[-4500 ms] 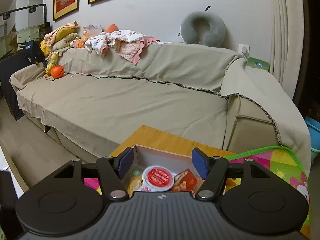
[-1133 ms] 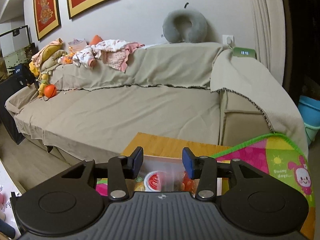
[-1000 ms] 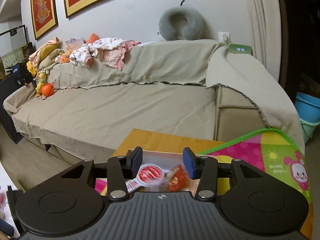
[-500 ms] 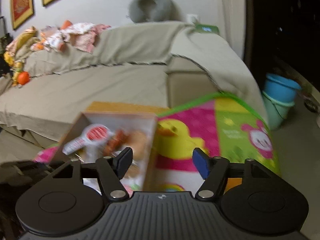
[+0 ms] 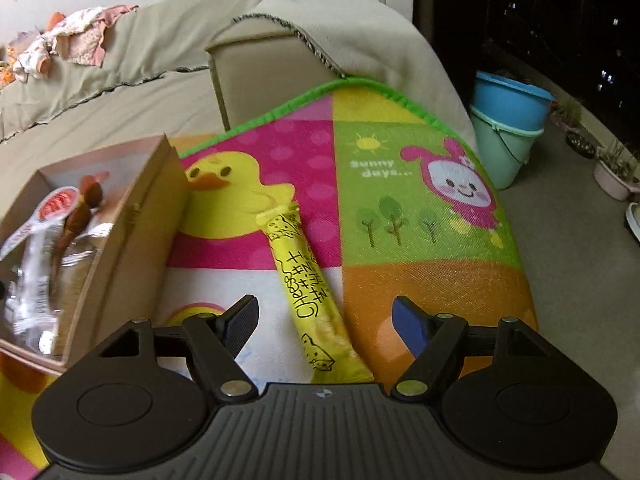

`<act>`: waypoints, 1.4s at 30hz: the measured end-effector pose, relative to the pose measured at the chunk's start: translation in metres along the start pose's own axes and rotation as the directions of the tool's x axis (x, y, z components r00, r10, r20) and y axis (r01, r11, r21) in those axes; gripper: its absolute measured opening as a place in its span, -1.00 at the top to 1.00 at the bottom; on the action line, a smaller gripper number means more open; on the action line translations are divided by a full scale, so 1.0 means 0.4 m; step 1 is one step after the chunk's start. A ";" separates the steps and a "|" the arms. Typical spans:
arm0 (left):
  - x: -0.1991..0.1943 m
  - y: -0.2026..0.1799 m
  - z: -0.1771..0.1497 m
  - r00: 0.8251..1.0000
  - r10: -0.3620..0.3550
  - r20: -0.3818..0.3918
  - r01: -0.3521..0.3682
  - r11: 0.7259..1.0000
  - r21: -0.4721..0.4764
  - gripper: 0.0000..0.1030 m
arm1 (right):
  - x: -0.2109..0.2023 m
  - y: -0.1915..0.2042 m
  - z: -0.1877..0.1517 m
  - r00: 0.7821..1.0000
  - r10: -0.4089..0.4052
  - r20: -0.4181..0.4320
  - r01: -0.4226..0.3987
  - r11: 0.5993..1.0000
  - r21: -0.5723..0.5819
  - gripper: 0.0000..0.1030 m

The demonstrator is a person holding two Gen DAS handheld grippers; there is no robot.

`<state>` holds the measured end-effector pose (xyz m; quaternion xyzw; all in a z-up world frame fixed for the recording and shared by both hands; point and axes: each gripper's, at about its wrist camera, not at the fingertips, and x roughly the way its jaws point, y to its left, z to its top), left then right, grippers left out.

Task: Organize objects
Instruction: 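Move the right tool to the yellow stick snack on the mat, then grasp the yellow stick snack with the right tool and lift it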

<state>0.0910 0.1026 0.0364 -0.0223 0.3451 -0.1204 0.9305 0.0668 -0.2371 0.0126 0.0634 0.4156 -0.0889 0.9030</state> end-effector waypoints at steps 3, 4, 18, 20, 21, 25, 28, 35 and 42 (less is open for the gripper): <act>0.000 -0.002 0.001 1.000 0.002 -0.003 -0.002 1.000 0.001 0.69 | 0.018 0.002 -0.007 1.000 0.024 -0.013 -0.024 1.000 0.014 -0.42; 0.000 -0.002 0.001 1.000 0.002 -0.003 -0.002 1.000 0.001 0.69 | 0.020 0.005 -0.010 0.999 0.034 -0.016 -0.034 0.999 0.017 -0.38; 0.000 -0.003 0.002 1.000 0.001 -0.003 -0.001 1.000 0.002 0.69 | 0.000 0.089 -0.046 0.996 0.093 -0.017 -0.094 0.991 -0.094 -0.09; 0.000 -0.003 0.002 1.000 0.000 -0.003 0.000 1.000 0.002 0.69 | 0.003 0.092 -0.045 0.996 0.090 -0.015 -0.091 0.991 -0.099 -0.09; 0.000 -0.003 0.002 1.000 0.000 -0.003 0.000 1.000 0.002 0.69 | 0.005 0.092 -0.044 0.996 0.087 -0.013 -0.088 0.991 -0.099 -0.09; 0.000 -0.003 0.002 1.000 0.001 -0.003 -0.001 1.000 0.002 0.69 | 0.015 0.091 -0.033 0.997 0.078 -0.003 -0.078 0.993 -0.090 -0.09; 0.001 -0.003 0.002 1.000 0.001 -0.004 -0.001 1.000 0.002 0.69 | 0.036 0.088 -0.015 0.999 0.051 0.013 -0.049 0.995 -0.090 -0.09; 0.001 -0.003 0.001 1.000 0.004 -0.004 -0.004 1.000 0.002 0.70 | 0.066 0.093 0.015 0.999 0.024 0.033 -0.021 0.996 -0.088 0.18; 0.006 0.002 -0.002 1.000 0.005 -0.003 -0.005 1.000 -0.001 0.70 | 0.011 0.110 -0.007 0.999 0.051 0.010 -0.049 0.989 -0.140 0.56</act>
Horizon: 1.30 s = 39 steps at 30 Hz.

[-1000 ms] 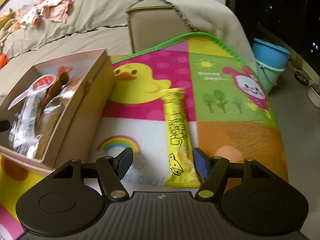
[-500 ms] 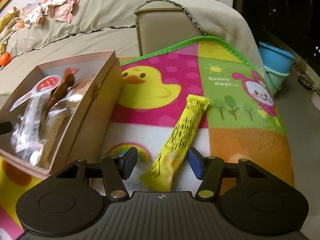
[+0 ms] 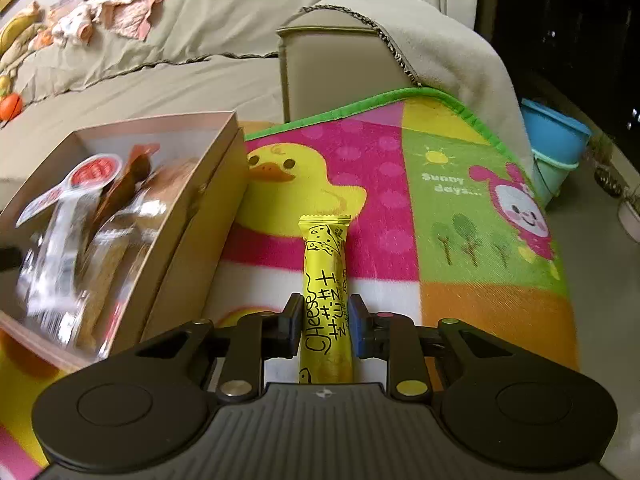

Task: Organize objects
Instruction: 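Grasp the yellow stick snack with the right tool and lift it, then carry the yellow snack over the box and open the right tool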

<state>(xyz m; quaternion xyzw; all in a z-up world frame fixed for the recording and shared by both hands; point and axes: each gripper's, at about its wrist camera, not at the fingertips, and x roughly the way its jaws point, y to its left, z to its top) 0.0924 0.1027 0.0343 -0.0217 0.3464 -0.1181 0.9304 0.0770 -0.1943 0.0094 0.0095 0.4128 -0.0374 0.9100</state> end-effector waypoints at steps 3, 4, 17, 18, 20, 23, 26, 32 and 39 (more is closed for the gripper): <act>0.001 0.001 0.000 1.000 -0.001 0.001 0.001 1.000 0.000 0.69 | -0.050 -0.007 -0.020 1.000 0.022 -0.007 -0.022 1.000 0.003 0.57; 0.001 0.001 0.000 1.000 -0.001 0.001 0.001 1.000 0.000 0.69 | -0.069 -0.008 -0.027 1.000 0.029 -0.008 -0.029 1.000 0.010 0.57; 0.000 0.003 -0.003 1.000 -0.012 0.011 0.012 1.000 -0.015 0.68 | -0.425 0.054 -0.063 0.989 0.087 0.117 -0.084 0.996 -0.038 0.58; 0.000 0.003 -0.003 1.000 -0.012 0.012 0.013 1.000 -0.016 0.68 | -0.456 0.066 -0.046 0.983 0.105 0.152 -0.100 0.994 -0.042 0.58; 0.000 0.002 -0.003 1.000 -0.012 0.011 0.012 1.000 -0.017 0.68 | -0.505 0.088 -0.013 0.965 0.144 0.217 -0.136 0.989 -0.049 0.58; 0.000 0.002 -0.003 1.000 -0.012 0.011 0.013 1.000 -0.015 0.68 | -0.559 0.127 0.043 0.930 0.201 0.308 -0.188 0.980 -0.072 0.58; 0.000 0.003 -0.002 1.000 -0.017 0.011 0.017 1.000 -0.018 0.67 | -0.562 0.173 0.093 0.907 0.230 0.352 -0.203 0.973 -0.110 0.58; -0.002 0.006 -0.007 1.000 -0.025 0.017 0.026 0.999 -0.022 0.66 | -0.439 0.253 0.143 0.927 0.240 0.289 -0.206 0.968 -0.144 0.58; -0.007 0.011 -0.009 0.999 -0.034 0.016 0.034 0.999 -0.020 0.66 | -0.297 0.286 0.144 0.956 0.212 0.201 -0.192 0.974 -0.117 0.58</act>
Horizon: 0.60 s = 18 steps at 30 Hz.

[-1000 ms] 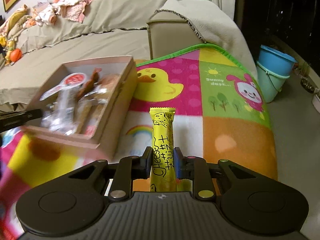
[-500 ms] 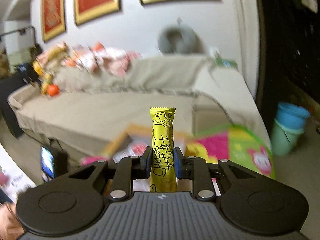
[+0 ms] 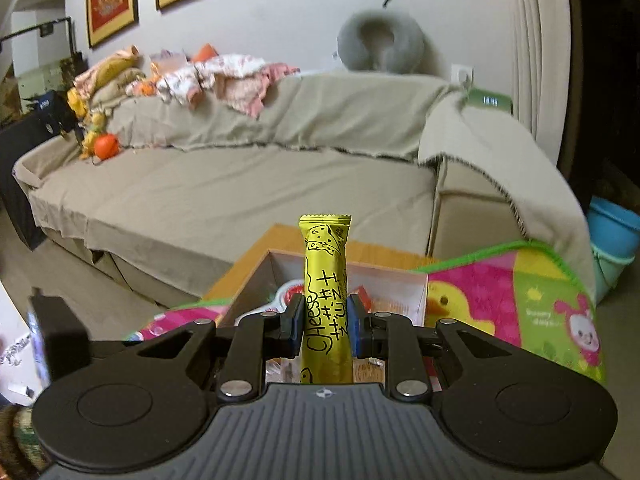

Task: Organize objects
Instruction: 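Carry the yellow snack over the box and open the right tool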

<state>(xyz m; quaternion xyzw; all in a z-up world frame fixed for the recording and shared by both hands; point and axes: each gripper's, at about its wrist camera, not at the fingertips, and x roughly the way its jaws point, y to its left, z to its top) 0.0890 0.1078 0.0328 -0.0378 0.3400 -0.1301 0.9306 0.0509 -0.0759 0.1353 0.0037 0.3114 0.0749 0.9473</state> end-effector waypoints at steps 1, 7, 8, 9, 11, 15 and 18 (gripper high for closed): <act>-0.001 0.000 0.000 1.000 0.000 0.000 0.000 1.000 0.000 0.66 | 0.008 0.004 -0.006 1.000 -0.001 -0.006 0.001 1.000 -0.001 0.58; -0.001 0.001 0.000 1.000 0.001 0.000 -0.001 1.000 -0.001 0.66 | 0.037 -0.005 -0.026 1.000 -0.004 -0.030 0.004 1.000 0.002 0.58; -0.001 0.001 0.000 1.000 0.001 0.000 -0.001 1.000 0.000 0.66 | 0.042 -0.007 -0.028 0.999 -0.005 -0.032 0.005 1.000 0.004 0.58; -0.001 0.001 0.000 1.000 0.000 0.000 0.000 1.000 0.001 0.66 | 0.046 -0.011 -0.028 0.999 -0.007 -0.033 0.007 1.000 0.006 0.58; -0.001 0.000 0.000 1.000 -0.001 0.000 0.001 1.000 0.000 0.66 | 0.056 -0.019 -0.030 0.999 -0.008 -0.039 0.009 1.000 0.013 0.58; -0.002 0.001 0.001 1.000 -0.002 -0.001 0.002 1.000 0.006 0.66 | 0.079 -0.034 -0.028 0.999 -0.007 -0.050 0.009 1.000 0.029 0.58; -0.002 0.001 0.005 1.000 -0.002 -0.003 0.002 1.000 0.012 0.66 | 0.090 -0.035 -0.030 0.998 -0.006 -0.055 0.008 0.999 0.033 0.58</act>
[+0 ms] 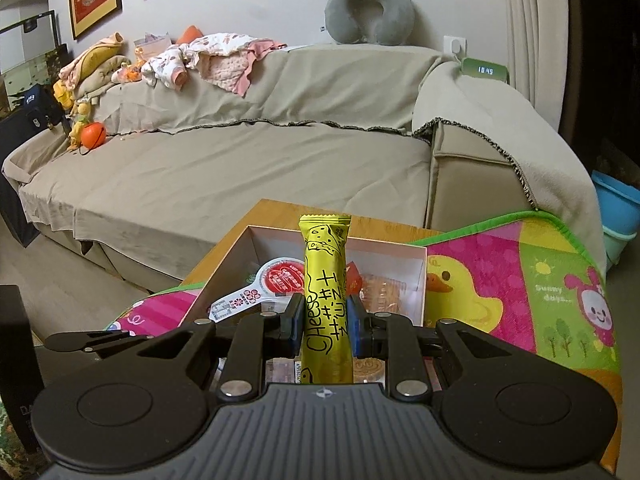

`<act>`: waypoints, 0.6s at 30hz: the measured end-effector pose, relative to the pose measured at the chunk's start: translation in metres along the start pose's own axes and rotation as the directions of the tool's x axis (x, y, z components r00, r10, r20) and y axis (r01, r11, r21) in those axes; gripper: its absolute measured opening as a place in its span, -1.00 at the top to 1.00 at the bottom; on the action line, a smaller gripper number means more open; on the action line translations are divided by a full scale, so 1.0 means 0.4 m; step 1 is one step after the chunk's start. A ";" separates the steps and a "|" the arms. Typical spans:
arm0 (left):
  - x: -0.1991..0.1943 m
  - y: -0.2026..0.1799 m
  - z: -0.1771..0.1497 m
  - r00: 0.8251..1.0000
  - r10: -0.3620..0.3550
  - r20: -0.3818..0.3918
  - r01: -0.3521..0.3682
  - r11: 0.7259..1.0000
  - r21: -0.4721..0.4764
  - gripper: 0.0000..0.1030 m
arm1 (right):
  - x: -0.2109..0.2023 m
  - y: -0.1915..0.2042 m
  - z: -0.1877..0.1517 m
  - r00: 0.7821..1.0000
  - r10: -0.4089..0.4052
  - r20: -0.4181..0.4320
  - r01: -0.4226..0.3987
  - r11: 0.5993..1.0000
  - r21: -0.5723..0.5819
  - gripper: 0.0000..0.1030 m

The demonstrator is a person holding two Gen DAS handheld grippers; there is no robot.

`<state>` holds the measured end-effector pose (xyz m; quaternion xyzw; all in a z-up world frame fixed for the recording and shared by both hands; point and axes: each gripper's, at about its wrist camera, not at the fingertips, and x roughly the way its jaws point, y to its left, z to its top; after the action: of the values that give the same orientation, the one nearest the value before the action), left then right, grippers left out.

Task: Organize objects
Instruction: 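Carry the yellow snack over the box and open the right tool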

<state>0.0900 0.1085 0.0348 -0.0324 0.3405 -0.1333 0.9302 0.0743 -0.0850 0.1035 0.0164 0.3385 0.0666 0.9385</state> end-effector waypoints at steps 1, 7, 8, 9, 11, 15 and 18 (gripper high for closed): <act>0.001 -0.001 0.001 1.000 0.001 0.000 -0.001 1.000 0.004 0.66 | 0.003 0.002 -0.001 1.000 -0.001 -0.001 0.001 1.000 0.000 0.58; 0.009 -0.004 0.002 1.000 0.005 -0.003 -0.005 1.000 0.011 0.66 | 0.034 -0.001 -0.010 1.000 -0.006 -0.019 0.006 1.000 0.009 0.58; 0.009 -0.003 0.002 1.000 0.004 -0.003 -0.004 1.000 0.011 0.66 | 0.037 -0.001 -0.012 1.000 -0.007 -0.023 0.007 1.000 0.012 0.58; 0.009 -0.003 0.002 1.000 0.004 -0.003 -0.004 1.000 0.011 0.66 | 0.041 -0.003 -0.015 1.000 -0.008 -0.027 0.008 1.000 0.017 0.58; 0.009 -0.003 0.002 1.000 0.004 -0.003 -0.004 1.000 0.011 0.66 | 0.048 -0.009 -0.019 0.999 -0.010 -0.035 0.011 1.000 0.025 0.58; 0.009 -0.003 0.002 1.000 0.004 -0.003 -0.004 1.000 0.011 0.66 | 0.056 -0.017 -0.033 0.999 -0.012 -0.045 0.013 0.999 0.031 0.56; 0.009 -0.003 0.001 1.000 0.003 -0.003 -0.003 1.000 0.011 0.65 | 0.054 -0.016 -0.042 0.999 -0.015 -0.045 0.016 1.000 0.024 0.55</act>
<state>0.0926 0.1063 0.0332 -0.0263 0.3411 -0.1337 0.9301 0.0807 -0.0885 0.0765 0.0237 0.3605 0.0555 0.9308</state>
